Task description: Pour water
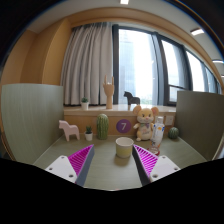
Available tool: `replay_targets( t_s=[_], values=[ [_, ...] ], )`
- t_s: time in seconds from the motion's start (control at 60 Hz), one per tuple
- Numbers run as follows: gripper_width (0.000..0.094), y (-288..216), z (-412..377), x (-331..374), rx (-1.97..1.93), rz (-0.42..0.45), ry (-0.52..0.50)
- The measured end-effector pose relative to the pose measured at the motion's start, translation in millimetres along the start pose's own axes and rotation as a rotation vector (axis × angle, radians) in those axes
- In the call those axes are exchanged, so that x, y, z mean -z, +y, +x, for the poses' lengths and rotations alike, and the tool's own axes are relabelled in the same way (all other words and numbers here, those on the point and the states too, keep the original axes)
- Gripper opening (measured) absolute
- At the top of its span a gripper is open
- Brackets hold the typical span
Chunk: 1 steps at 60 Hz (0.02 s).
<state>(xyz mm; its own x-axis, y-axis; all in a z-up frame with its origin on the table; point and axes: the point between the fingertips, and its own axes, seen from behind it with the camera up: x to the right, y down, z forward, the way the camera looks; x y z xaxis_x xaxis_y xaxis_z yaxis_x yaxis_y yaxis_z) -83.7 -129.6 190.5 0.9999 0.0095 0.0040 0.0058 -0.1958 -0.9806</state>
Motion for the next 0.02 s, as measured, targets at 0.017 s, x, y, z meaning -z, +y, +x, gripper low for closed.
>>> replay_targets(
  t_s=[0.017],
  values=[
    [0.0778, -0.5, -0.6, 0.4, 0.0, 0.002, -0.001]
  ],
)
